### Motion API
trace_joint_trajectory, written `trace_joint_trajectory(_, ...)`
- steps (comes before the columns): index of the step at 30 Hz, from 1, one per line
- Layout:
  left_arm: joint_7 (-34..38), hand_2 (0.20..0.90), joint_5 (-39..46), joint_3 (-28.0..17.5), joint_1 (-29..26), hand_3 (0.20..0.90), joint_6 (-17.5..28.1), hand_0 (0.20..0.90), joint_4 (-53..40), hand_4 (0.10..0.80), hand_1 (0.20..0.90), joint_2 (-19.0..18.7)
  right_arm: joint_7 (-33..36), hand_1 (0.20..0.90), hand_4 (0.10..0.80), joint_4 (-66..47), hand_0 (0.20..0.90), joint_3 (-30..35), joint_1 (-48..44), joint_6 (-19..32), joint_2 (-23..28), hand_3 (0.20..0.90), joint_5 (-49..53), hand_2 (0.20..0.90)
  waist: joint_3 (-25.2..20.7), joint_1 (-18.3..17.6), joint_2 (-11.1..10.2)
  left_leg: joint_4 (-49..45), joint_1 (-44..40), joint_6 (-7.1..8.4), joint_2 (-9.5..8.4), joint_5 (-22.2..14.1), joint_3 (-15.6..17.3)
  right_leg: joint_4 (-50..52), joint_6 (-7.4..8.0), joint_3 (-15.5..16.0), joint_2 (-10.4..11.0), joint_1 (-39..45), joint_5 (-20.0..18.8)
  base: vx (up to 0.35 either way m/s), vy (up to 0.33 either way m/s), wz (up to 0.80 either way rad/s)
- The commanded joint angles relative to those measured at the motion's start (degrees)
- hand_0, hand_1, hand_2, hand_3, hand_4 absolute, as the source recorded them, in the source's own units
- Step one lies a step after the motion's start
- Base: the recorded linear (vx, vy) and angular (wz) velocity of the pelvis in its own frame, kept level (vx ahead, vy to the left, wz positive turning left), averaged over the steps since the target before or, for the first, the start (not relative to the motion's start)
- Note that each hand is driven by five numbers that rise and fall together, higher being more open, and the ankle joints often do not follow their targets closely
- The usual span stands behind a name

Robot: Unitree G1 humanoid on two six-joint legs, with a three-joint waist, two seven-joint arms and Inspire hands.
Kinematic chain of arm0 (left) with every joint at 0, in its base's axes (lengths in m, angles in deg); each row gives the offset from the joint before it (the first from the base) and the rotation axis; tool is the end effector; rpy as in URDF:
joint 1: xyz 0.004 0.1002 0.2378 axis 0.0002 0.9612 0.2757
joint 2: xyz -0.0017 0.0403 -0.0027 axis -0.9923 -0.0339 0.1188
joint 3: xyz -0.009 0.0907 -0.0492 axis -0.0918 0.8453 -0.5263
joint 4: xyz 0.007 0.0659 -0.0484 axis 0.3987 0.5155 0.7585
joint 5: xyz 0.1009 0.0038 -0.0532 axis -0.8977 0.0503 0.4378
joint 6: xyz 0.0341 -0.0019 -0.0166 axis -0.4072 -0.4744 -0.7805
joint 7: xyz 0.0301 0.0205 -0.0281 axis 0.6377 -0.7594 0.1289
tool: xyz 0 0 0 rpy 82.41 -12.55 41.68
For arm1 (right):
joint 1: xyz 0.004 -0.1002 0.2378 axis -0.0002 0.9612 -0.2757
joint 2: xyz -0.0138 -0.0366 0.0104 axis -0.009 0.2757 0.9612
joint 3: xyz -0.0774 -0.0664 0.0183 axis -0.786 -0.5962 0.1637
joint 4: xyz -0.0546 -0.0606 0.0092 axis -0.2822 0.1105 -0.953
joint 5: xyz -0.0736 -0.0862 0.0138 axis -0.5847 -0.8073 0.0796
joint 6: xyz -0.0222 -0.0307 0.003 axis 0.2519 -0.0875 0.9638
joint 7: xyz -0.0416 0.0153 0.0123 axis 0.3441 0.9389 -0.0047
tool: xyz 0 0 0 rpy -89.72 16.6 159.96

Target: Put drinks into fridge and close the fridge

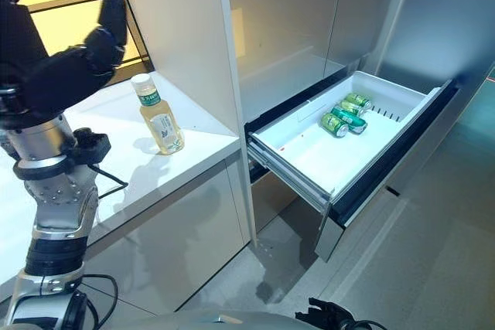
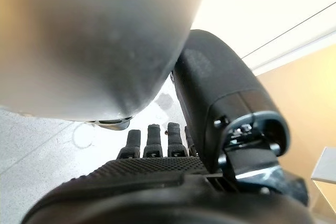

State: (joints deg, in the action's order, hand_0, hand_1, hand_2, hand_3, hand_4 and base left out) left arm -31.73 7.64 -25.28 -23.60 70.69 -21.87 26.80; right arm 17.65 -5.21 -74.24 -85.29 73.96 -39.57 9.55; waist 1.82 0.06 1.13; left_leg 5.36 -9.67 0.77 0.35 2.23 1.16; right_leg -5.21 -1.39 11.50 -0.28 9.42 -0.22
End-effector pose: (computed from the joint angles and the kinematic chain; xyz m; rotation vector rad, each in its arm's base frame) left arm 0.2199 0.2114 0.2091 0.2462 -1.2825 0.1403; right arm 0.0573 -0.2263 -0.1303 -0.0026 1.2605 0.1214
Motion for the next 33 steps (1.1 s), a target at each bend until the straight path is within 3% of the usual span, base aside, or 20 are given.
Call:
trace_joint_trajectory(1, 3.3, 0.900, 0.8, -0.4, -6.0, 0.900, -2.2, 0.900, 4.3, 0.800, 0.900, -2.8, -1.7, 0.900, 0.800, 0.8, 0.900, -4.3, -0.4, -0.1, -2.3, 0.900, -2.0, 0.900, 0.2, 0.1, -1.0, -0.4, -0.4, -1.46, -1.16, -5.6, 0.9, 4.5, 3.54, -0.8, 1.7, -0.3, 4.4, 0.000, 0.000, 0.00)
trace_joint_trajectory(16, 0.7, 0.900, 6.3, 0.0, -0.6, 0.900, -6.6, 0.900, 15.7, 0.800, 0.900, -0.5, -2.6, 0.900, 0.800, -0.2, 0.900, -2.9, -0.4, -1.6, -1.3, 0.900, -3.7, 0.900, 0.7, 0.3, -0.9, -0.4, -1.3, -1.38, -1.29, -5.7, 1.0, 5.2, 3.68, -0.7, 1.8, 0.3, 4.9, 0.000, 0.000, 0.00)
trace_joint_trajectory(33, -5.7, 0.900, 12.1, 1.5, 0.3, 0.900, -9.4, 0.900, 23.5, 0.800, 0.900, 1.0, -3.4, 0.900, 0.800, 0.2, 0.900, -1.9, -1.0, -2.6, -0.7, 0.900, -5.5, 0.900, 1.0, -0.1, -0.9, -0.4, -1.8, -1.44, -1.28, -5.7, 2.1, 5.6, 3.98, -1.2, 1.8, 0.4, 4.8, 0.000, 0.000, 0.00)
